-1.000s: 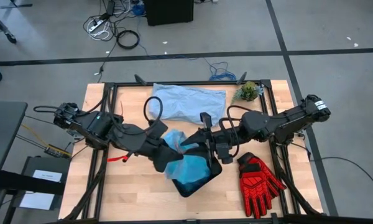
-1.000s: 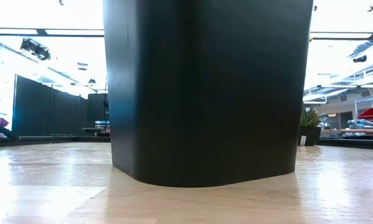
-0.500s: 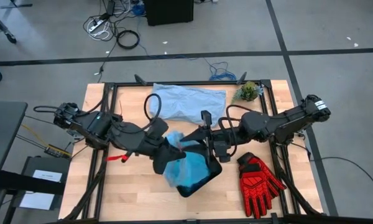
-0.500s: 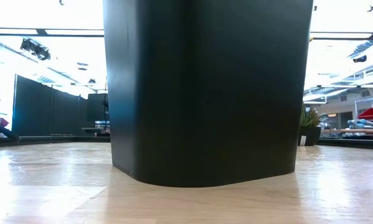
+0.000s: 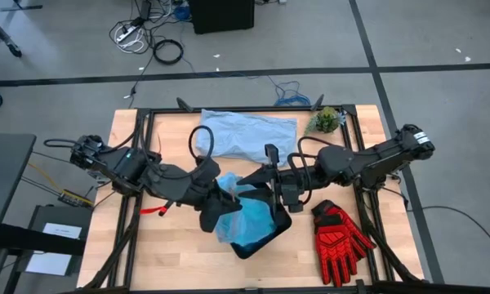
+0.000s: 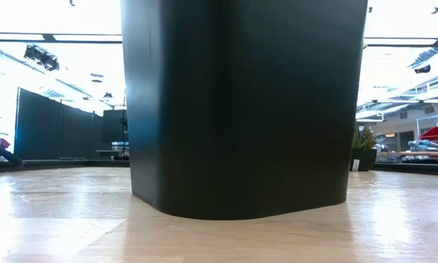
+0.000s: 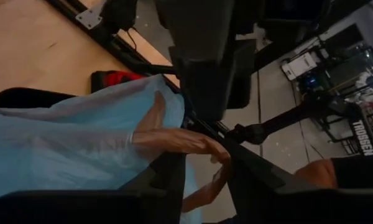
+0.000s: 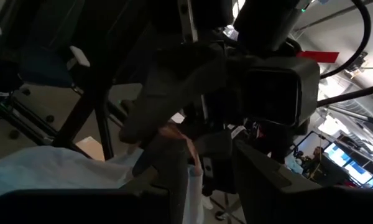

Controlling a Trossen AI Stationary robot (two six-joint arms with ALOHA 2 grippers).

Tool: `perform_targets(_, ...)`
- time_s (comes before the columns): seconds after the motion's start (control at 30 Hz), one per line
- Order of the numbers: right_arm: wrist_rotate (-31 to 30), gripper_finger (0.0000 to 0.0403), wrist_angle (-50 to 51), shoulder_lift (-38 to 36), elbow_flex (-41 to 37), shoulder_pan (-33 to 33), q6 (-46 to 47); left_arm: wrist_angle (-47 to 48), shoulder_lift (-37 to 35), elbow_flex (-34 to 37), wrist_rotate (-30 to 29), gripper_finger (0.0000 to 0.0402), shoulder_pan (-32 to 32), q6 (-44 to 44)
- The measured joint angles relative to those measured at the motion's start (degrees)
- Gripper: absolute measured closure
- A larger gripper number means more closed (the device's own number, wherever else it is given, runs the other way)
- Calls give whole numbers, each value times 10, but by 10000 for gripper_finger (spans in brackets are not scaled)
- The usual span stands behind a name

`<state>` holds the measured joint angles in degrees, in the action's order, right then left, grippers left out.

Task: Place trash/remove bag and relplace
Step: Close the light blue trash bag

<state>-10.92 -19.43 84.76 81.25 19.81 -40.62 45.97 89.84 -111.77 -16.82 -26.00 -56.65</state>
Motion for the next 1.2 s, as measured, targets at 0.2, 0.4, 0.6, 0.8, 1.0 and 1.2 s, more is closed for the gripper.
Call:
perform_targets(0.2, -14, 289, 48, -15, 0, 4, 0, 8, 0, 0, 12, 282, 0, -10)
perform_targets(0.4, 75, 279, 147, -14, -1, -16, 0, 12, 0, 0, 46, 282, 0, -9)
perform_targets(0.6, 94, 246, 134, -16, 0, -28, 6, 47, 0, 0, 60, 282, 0, -26)
perform_targets(0.8, 107, 232, 150, -15, 0, -31, 64, 82, 9, 0, 71, 282, 1, -55)
perform_targets(1.0, 88, 241, 153, -15, 0, -26, 68, 74, 10, 0, 53, 282, 9, -55)
perform_targets(1.2, 81, 245, 153, -15, 0, -20, 67, 79, 10, 0, 25, 280, 22, -55)
